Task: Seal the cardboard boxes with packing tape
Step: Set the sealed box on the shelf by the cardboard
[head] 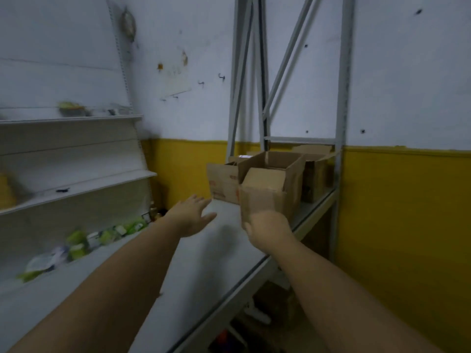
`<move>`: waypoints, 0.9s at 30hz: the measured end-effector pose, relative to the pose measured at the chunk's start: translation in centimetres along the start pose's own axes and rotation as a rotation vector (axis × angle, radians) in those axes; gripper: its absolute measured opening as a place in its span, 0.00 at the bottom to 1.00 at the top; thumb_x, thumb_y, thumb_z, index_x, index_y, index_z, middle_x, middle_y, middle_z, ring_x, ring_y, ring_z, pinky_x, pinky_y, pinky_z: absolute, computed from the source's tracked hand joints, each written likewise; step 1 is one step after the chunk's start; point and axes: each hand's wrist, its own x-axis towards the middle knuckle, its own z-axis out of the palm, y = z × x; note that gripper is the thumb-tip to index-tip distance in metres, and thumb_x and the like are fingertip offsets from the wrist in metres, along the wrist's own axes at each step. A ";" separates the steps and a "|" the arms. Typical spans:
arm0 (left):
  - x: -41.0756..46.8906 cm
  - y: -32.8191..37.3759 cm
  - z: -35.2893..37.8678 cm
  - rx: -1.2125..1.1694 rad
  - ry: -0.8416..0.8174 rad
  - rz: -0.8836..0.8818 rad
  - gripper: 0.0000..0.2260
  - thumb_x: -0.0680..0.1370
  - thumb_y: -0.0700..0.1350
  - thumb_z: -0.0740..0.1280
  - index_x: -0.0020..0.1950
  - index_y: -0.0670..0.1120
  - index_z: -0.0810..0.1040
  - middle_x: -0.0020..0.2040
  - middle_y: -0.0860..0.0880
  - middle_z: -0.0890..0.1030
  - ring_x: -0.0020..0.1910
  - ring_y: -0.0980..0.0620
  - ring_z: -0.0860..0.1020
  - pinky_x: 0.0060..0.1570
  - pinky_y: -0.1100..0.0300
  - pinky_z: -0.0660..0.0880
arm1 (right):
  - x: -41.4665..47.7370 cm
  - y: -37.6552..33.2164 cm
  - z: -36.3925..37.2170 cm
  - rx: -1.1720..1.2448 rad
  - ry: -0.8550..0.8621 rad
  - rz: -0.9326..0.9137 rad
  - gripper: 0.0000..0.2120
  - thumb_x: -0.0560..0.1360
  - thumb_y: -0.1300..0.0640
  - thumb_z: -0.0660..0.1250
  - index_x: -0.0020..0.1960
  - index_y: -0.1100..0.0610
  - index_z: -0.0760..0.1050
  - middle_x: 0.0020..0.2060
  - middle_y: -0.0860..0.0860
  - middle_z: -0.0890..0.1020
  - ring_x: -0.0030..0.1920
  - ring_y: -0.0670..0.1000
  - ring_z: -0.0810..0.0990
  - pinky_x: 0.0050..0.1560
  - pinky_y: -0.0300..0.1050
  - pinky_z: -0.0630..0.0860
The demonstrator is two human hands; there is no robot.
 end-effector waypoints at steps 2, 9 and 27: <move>-3.1 -2.5 -0.8 0.037 0.033 -0.035 0.28 0.80 0.61 0.49 0.77 0.51 0.53 0.78 0.49 0.52 0.77 0.49 0.45 0.74 0.45 0.46 | 0.0 -3.9 0.1 0.104 -0.018 -0.148 0.17 0.80 0.49 0.54 0.63 0.57 0.71 0.61 0.58 0.74 0.60 0.58 0.72 0.59 0.52 0.70; -19.2 -13.0 -3.6 0.167 0.022 -0.389 0.28 0.80 0.62 0.49 0.77 0.52 0.53 0.78 0.49 0.54 0.77 0.50 0.48 0.74 0.46 0.47 | -1.7 -21.0 -0.1 0.176 -0.201 -0.600 0.31 0.79 0.42 0.53 0.78 0.50 0.48 0.77 0.54 0.44 0.77 0.54 0.42 0.75 0.56 0.47; -55.8 -22.6 -1.7 0.156 -0.012 -1.163 0.27 0.79 0.62 0.52 0.76 0.55 0.54 0.78 0.52 0.49 0.77 0.49 0.46 0.74 0.47 0.47 | -16.7 -51.0 -5.7 0.274 -0.184 -1.369 0.28 0.80 0.46 0.56 0.76 0.52 0.56 0.77 0.56 0.46 0.77 0.55 0.44 0.74 0.53 0.50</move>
